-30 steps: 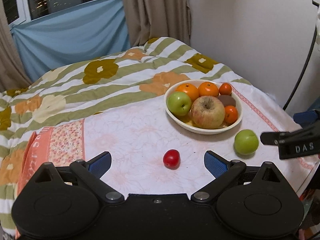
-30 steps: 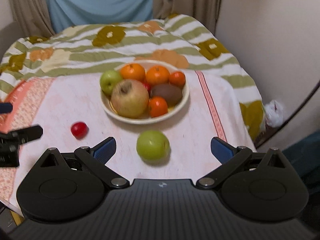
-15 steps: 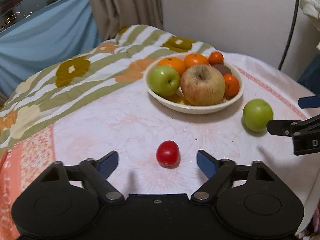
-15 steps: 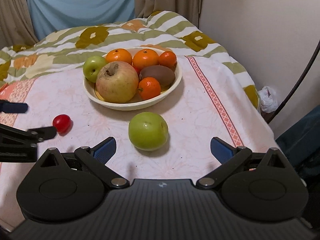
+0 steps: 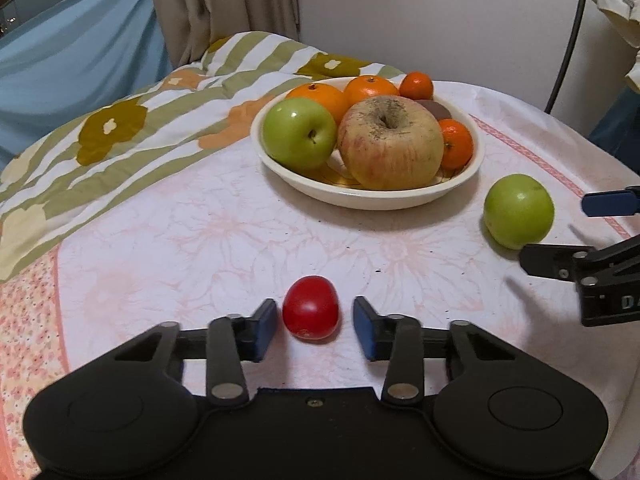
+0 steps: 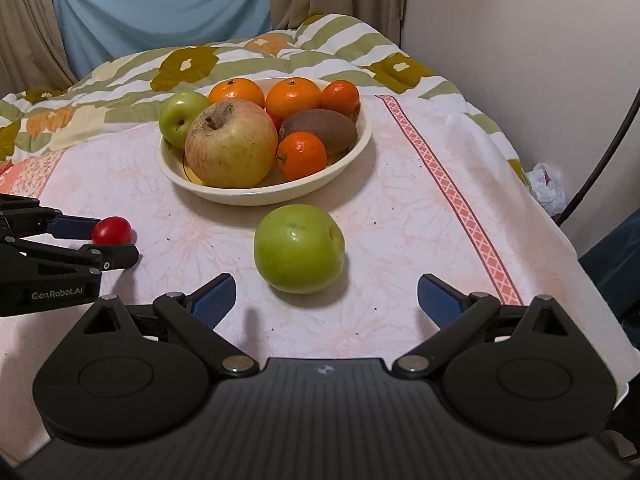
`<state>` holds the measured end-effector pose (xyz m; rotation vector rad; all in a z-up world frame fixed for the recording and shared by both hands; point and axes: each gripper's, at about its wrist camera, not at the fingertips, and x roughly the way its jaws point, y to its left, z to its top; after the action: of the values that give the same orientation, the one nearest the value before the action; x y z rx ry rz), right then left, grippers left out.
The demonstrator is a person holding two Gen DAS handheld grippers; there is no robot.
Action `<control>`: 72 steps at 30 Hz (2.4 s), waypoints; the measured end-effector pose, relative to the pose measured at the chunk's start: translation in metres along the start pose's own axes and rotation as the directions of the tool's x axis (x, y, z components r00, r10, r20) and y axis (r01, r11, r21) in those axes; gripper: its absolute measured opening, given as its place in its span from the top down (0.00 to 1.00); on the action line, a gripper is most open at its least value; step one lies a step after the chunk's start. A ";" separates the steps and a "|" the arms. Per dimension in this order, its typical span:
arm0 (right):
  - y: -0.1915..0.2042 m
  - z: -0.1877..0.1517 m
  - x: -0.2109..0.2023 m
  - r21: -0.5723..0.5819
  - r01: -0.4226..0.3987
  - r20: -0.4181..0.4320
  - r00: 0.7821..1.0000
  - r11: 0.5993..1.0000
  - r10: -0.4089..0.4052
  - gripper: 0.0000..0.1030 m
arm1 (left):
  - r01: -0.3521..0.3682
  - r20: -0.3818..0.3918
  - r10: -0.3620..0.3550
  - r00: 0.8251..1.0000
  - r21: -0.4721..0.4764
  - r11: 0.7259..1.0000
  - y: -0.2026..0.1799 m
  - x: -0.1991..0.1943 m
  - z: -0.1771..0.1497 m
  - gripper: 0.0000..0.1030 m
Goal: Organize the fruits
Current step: 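Grasp the red tomato with the left tool while the right tool grasps the green apple, then carry the tomato and green apple to the white bowl with both tools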
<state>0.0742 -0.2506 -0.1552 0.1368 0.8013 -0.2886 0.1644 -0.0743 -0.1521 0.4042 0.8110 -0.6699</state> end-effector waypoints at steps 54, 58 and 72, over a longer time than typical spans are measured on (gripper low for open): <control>-0.026 0.065 -0.019 -0.134 -0.143 0.028 0.989 0.981 0.148 0.33 | -0.104 0.050 0.113 0.992 -0.146 0.984 -0.024 -0.065 0.049 0.68; -0.041 0.089 -0.022 -0.145 -0.159 0.054 0.984 0.977 0.168 0.33 | -0.120 0.067 0.132 0.989 -0.160 0.980 -0.032 -0.067 0.070 0.68; -0.080 0.150 0.010 -0.226 -0.249 0.068 0.960 0.942 0.270 0.33 | -0.169 0.086 0.187 0.979 -0.182 0.969 -0.048 -0.020 0.145 0.68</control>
<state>0.1589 -0.3632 -0.0600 0.0224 0.7024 0.0427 0.1984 -0.1840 -0.0491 0.2777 0.7193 -0.4447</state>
